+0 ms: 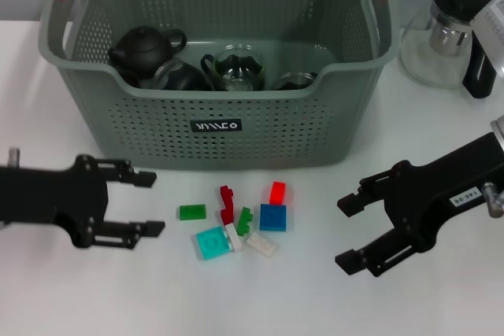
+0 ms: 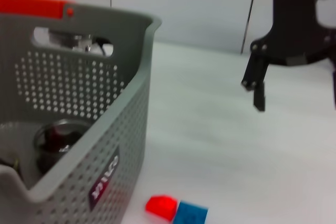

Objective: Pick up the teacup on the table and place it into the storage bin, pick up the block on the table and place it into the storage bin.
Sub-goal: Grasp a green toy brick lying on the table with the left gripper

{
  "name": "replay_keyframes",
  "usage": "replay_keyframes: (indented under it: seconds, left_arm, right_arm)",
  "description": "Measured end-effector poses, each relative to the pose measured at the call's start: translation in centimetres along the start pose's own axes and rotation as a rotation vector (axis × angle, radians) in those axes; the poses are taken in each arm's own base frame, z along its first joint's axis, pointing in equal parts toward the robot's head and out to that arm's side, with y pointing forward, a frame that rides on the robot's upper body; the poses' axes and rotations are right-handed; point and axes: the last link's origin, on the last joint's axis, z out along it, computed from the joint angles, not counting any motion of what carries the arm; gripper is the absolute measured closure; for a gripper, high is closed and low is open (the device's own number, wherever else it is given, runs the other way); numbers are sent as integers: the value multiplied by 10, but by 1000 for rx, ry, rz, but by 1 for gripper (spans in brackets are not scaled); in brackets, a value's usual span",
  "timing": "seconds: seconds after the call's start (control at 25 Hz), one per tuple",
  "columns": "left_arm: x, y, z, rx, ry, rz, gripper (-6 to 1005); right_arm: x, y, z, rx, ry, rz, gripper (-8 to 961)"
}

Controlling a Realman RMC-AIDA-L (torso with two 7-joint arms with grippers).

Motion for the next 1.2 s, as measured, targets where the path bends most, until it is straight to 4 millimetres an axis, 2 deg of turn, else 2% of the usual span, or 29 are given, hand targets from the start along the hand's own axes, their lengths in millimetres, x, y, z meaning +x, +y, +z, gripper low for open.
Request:
replay_keyframes:
  seconds: [0.24, 0.56, 0.72, 1.0, 1.2]
  left_arm:
    - [29, -13, 4, -27, -213, 84, 264]
    - [61, -7, 20, -9, -434, 286, 263]
    - [74, -4, 34, -21, -513, 307, 263]
    - [87, -2, 59, -8, -640, 326, 263]
    - [85, -4, 74, 13, -713, 327, 264]
  right_arm:
    - [1, -3, 3, -2, -8, 69, 6]
    - [6, -7, 3, 14, -22, 123, 7]
    - [7, -9, 6, 3, -25, 141, 7]
    - [8, -12, 5, 15, -14, 152, 8]
    - [10, -15, 5, 37, 20, 158, 8]
